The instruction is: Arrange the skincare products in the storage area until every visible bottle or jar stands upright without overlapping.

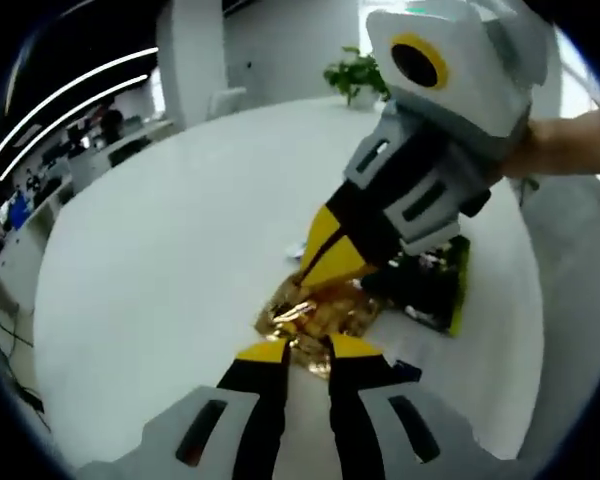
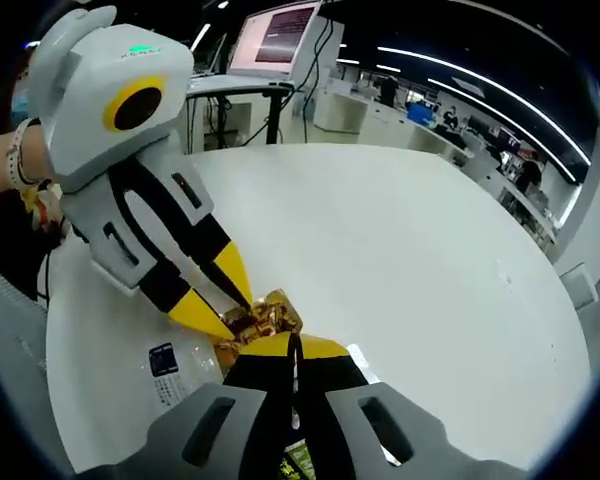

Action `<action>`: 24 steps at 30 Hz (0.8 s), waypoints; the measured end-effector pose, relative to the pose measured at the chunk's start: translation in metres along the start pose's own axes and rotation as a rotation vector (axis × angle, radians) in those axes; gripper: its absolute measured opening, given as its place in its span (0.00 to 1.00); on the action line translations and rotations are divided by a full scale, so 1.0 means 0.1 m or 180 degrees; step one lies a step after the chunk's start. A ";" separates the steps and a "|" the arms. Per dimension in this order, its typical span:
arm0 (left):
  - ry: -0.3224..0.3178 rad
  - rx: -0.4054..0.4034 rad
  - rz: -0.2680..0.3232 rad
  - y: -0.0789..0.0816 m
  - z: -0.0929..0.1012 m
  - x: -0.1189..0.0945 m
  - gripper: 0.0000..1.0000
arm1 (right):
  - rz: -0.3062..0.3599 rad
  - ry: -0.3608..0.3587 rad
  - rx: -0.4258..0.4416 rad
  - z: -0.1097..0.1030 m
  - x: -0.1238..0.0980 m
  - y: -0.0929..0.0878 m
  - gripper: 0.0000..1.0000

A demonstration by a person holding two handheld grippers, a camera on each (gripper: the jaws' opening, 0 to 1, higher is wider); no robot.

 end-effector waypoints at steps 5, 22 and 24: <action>0.0047 0.0148 -0.0046 -0.01 0.00 0.02 0.11 | -0.0017 -0.0015 -0.0017 0.01 0.03 -0.02 0.01; -0.0008 0.0513 -0.0197 0.03 0.00 0.09 0.04 | -0.0077 -0.0030 -0.0006 0.03 0.07 -0.06 0.01; -0.0037 0.0522 -0.0208 0.03 0.00 0.09 0.04 | -0.0083 -0.0035 -0.0005 0.03 0.07 -0.07 0.01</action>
Point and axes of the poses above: the point that each gripper's makers call its tool centre point, and the gripper's own axes: x roughly forward along the fingers, z roughly to its right, y roughly out of its top, the point moved 3 cm from there along -x, roughly backward along the fingers, and after that the axes turned 8 degrees about x, right-handed, at the moved point
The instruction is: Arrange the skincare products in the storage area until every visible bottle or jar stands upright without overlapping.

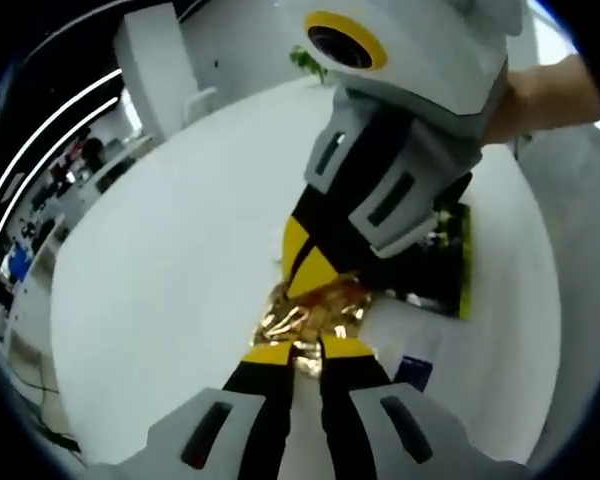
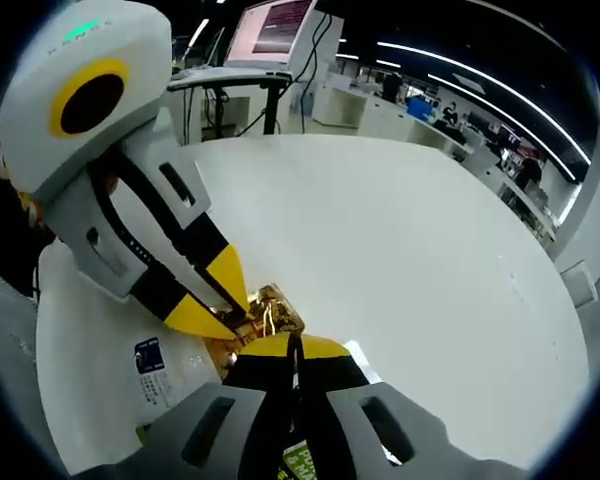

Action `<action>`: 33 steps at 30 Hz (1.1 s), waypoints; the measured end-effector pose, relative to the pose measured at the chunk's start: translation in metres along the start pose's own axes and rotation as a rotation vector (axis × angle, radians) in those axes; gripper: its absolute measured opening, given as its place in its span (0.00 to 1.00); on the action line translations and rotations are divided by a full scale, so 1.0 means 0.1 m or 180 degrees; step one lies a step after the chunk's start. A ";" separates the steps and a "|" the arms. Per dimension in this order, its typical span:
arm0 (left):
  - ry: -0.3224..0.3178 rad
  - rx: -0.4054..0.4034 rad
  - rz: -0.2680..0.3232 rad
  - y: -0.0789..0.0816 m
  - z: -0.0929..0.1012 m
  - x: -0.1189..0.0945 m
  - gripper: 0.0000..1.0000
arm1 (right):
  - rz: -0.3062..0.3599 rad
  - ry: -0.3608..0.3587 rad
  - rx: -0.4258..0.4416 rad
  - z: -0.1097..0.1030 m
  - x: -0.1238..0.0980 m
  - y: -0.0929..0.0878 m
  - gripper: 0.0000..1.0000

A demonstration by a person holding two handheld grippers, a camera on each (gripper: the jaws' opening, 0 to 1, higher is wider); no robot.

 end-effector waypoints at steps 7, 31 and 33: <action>-0.0061 0.0000 -0.0032 -0.01 -0.01 0.00 0.05 | 0.0029 -0.0039 -0.0064 0.02 0.00 0.01 0.04; -0.0080 0.0126 -0.0019 -0.01 0.01 0.00 0.03 | 0.0069 -0.0042 -0.0136 -0.07 -0.03 -0.02 0.12; -0.0082 0.0136 -0.0025 -0.01 0.01 0.00 0.03 | 0.0053 -0.0022 -0.0097 -0.08 -0.03 -0.04 0.13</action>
Point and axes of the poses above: the point that each gripper's makers call its tool centre point, and the gripper's own axes: x roughly forward along the fingers, z roughly to its right, y roughly out of its top, the point moved 3 cm from there along -x, roughly backward along the fingers, and after that the axes turned 8 degrees about x, right-handed, at the moved point
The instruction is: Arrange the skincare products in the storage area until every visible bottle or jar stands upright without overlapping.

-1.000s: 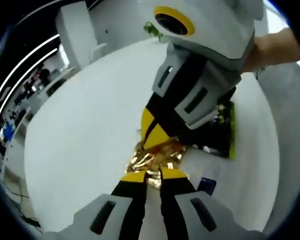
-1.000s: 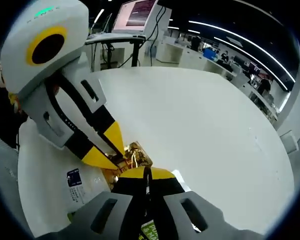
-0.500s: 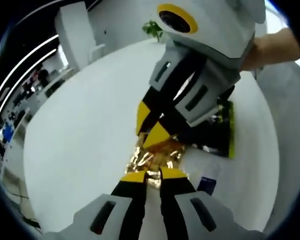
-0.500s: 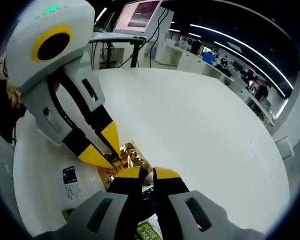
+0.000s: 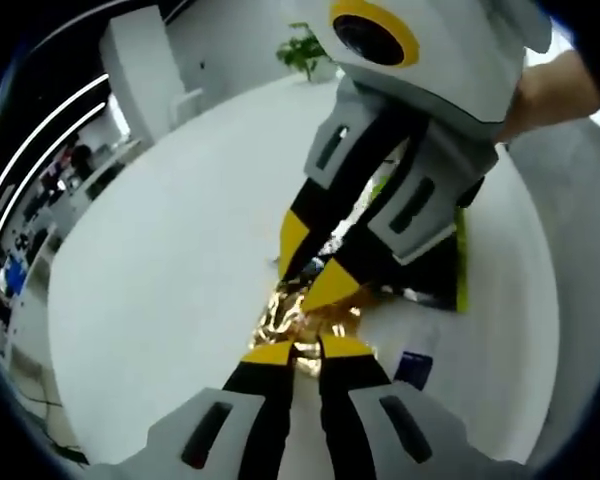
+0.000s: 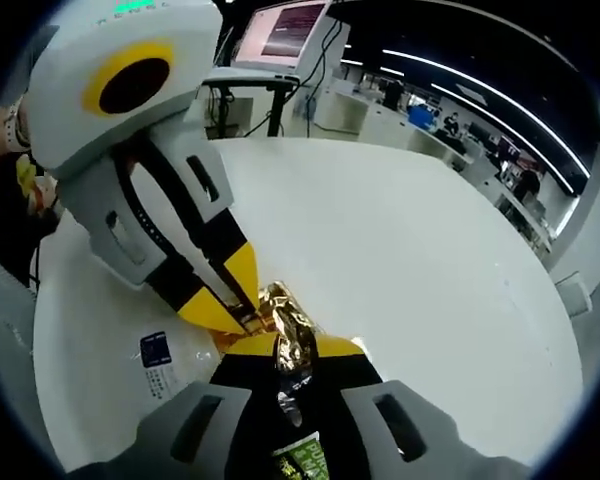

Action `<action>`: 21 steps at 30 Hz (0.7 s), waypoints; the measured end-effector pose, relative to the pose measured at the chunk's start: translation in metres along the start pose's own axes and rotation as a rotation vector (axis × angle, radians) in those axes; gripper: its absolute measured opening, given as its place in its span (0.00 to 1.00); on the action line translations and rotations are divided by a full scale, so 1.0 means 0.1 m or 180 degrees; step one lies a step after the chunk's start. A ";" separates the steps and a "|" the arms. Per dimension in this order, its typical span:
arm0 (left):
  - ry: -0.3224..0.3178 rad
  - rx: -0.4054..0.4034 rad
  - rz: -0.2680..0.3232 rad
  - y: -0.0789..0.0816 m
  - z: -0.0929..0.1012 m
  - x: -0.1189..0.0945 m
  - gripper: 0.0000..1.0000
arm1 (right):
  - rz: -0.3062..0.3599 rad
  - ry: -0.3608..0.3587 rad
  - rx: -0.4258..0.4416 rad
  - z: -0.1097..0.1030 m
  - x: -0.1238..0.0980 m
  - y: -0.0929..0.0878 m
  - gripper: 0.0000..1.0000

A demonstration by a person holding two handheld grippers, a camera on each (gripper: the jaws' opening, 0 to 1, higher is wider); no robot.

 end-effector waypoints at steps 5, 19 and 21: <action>-0.0006 -0.0004 -0.0002 0.00 0.00 0.00 0.03 | -0.0012 0.0062 0.0096 -0.01 0.00 -0.01 0.15; -0.0017 -0.0023 0.0014 0.00 0.00 0.01 0.03 | -0.0068 0.0133 0.0420 -0.04 0.02 -0.05 0.12; -0.0020 -0.0015 0.0007 0.00 0.00 0.01 0.03 | -0.0064 0.0086 0.0371 -0.05 0.01 -0.06 0.12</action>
Point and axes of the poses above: the point that each gripper's makers call its tool centre point, and the gripper's own axes: x roughly forward along the fingers, z roughly to its right, y roughly out of its top, the point moved 3 cm from there along -x, roughly backward along the fingers, and after that the axes turned 8 degrees about x, right-handed, at the moved point
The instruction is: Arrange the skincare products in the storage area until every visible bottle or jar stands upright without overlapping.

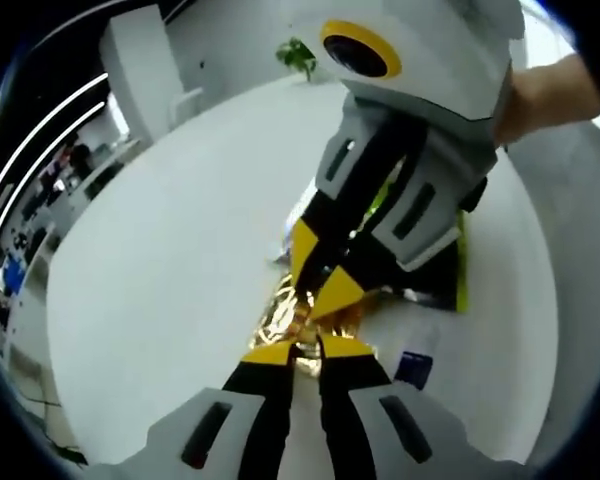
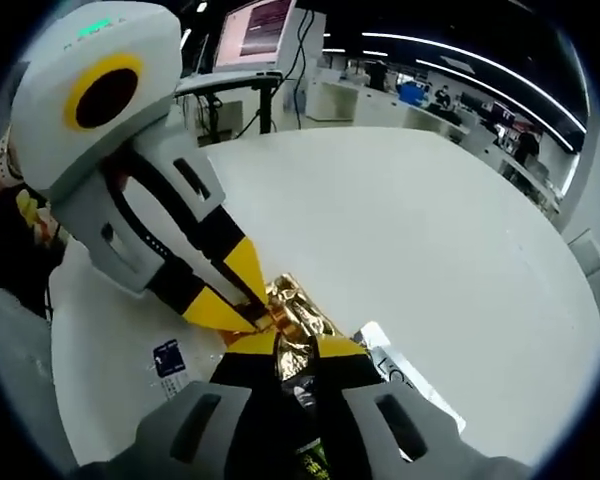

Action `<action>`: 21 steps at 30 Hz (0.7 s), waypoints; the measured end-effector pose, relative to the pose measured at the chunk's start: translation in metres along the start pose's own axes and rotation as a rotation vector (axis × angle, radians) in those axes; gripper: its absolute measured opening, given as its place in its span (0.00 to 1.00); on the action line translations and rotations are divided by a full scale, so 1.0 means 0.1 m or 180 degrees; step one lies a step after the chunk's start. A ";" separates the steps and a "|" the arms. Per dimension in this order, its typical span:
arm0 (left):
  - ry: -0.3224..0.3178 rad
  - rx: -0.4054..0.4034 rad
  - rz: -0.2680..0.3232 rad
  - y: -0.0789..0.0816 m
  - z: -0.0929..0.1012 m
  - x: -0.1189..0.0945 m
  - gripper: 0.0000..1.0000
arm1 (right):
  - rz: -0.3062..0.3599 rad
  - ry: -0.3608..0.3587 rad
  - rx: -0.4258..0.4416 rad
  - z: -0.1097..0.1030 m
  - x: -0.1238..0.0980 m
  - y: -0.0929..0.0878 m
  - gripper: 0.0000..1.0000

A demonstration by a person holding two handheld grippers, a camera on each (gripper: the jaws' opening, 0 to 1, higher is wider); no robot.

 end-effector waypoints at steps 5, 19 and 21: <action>-0.0002 0.0093 -0.0048 0.01 0.01 0.00 0.03 | -0.0016 -0.0071 -0.0157 -0.06 -0.06 0.00 0.19; 0.0003 0.0130 -0.0070 0.01 0.02 0.01 0.02 | 0.0500 -0.0044 -0.0191 -0.29 -0.93 0.31 0.17; 0.0009 0.0141 -0.0079 0.01 0.01 0.01 0.01 | 0.0565 -0.0085 -0.0169 -0.29 -1.10 0.30 0.18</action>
Point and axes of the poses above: the point that each gripper's makers call its tool centre point, and the gripper's own axes: x roughly forward along the fingers, z roughly to its right, y roughly out of its top, the point moved 3 cm from there along -x, roughly backward along the fingers, and after that the axes turned 8 degrees about x, right-handed, at the moved point
